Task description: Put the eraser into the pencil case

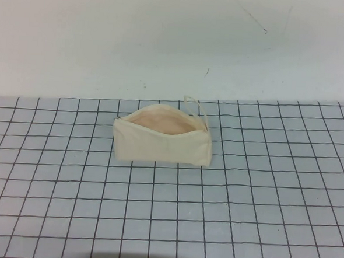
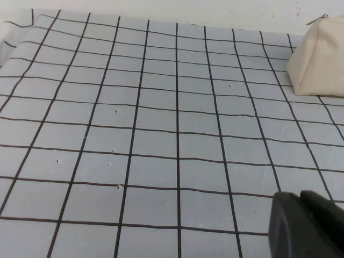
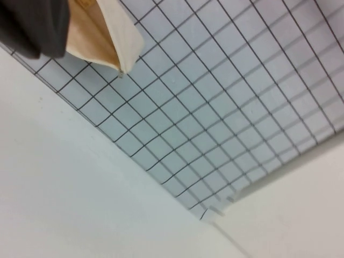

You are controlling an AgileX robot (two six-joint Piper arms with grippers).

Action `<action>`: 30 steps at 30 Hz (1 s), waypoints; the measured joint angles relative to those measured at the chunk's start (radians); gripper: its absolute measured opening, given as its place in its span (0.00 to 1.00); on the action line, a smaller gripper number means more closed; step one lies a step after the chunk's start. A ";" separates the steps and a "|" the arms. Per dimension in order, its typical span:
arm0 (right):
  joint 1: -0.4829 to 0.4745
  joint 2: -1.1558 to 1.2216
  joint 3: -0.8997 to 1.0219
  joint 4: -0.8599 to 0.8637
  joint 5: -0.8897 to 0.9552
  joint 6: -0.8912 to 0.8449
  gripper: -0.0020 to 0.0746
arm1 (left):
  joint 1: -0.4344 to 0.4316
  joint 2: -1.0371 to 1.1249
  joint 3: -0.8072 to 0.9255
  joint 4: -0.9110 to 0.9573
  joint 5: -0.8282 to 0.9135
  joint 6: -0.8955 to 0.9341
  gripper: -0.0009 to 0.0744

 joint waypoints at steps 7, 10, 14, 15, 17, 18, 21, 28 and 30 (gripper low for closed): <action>0.006 -0.043 0.000 -0.031 0.000 0.075 0.02 | 0.000 0.000 0.000 0.000 0.000 0.000 0.01; 0.013 -0.070 0.000 -0.052 0.000 0.075 0.02 | 0.000 0.000 0.000 0.000 0.000 0.000 0.01; 0.026 -0.110 -0.001 -0.066 0.000 0.075 0.02 | 0.000 0.000 0.000 0.000 0.000 0.000 0.01; 0.025 -0.115 -0.002 -0.068 0.000 0.075 0.02 | 0.000 0.000 0.000 0.000 0.000 0.000 0.01; 0.025 -0.124 -0.002 -0.073 0.000 0.075 0.02 | 0.000 0.000 0.000 0.000 0.000 0.000 0.01; 0.025 -0.129 0.003 -0.076 0.000 0.075 0.02 | 0.000 0.000 0.000 0.000 0.000 0.000 0.01; 0.028 -0.171 0.070 -0.110 0.000 0.075 0.02 | 0.000 0.000 0.000 0.000 0.000 0.000 0.01; 0.029 -0.442 0.389 -0.232 0.000 0.070 0.02 | 0.000 0.000 0.000 0.000 0.000 0.000 0.01; 0.029 -0.551 0.512 -0.281 0.000 0.069 0.02 | 0.000 0.000 0.000 0.000 0.000 0.000 0.01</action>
